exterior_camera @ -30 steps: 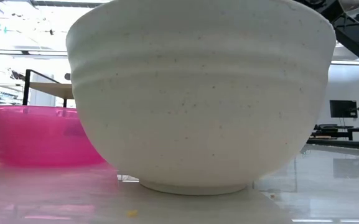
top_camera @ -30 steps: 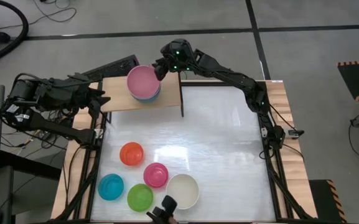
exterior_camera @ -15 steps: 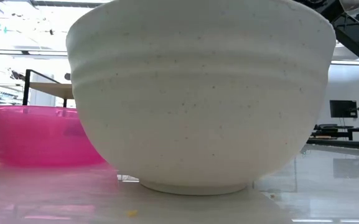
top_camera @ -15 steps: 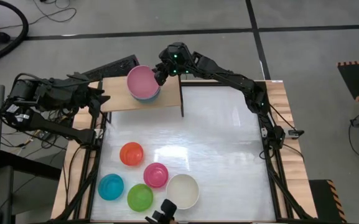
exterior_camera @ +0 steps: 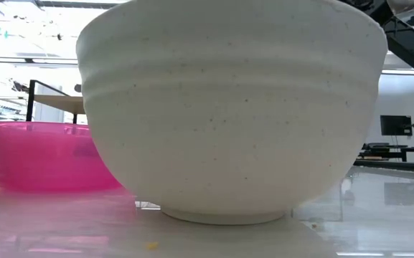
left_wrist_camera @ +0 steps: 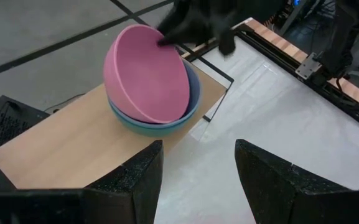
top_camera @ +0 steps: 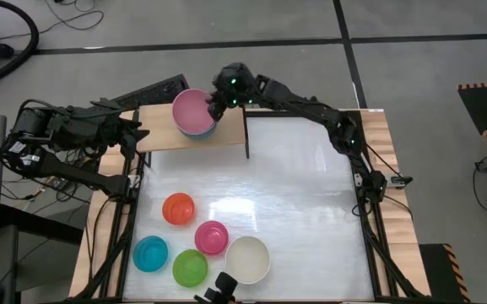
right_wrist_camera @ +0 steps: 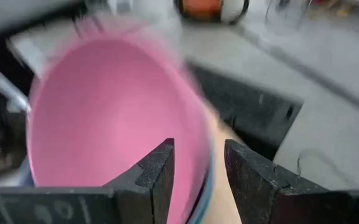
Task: Place and stack bowls onto a shelf
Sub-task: Stack the large pink bowl on top of the large blue bowl on the shelf
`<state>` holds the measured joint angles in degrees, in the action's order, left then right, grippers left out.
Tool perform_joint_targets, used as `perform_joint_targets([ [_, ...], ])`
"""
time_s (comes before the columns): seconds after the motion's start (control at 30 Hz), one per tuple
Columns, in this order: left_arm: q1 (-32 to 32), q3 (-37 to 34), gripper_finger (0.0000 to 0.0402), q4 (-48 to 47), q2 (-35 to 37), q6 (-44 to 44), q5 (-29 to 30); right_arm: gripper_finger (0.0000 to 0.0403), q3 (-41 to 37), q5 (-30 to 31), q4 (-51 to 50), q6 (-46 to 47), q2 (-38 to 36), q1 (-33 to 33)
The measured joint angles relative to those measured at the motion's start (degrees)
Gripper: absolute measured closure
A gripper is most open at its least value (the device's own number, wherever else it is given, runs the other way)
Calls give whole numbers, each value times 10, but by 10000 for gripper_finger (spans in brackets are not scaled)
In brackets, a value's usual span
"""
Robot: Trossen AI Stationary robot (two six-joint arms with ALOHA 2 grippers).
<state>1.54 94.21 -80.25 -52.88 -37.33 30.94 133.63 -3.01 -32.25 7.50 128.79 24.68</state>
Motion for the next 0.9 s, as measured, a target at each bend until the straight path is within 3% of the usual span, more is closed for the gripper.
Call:
perform_joint_targets([
  [0.13, 0, 0, 216, 0, 0, 0, 0, 267, 1, 1, -5, 4, 18, -3],
  [0.37, 0, 0, 216, 0, 0, 0, 2, 372, 1, 7, 7, -6, 8, -2],
  [0.9, 0, 0, 216, 0, 0, 8, 14, 364, 14, 5, -17, -11, -8, 10],
])
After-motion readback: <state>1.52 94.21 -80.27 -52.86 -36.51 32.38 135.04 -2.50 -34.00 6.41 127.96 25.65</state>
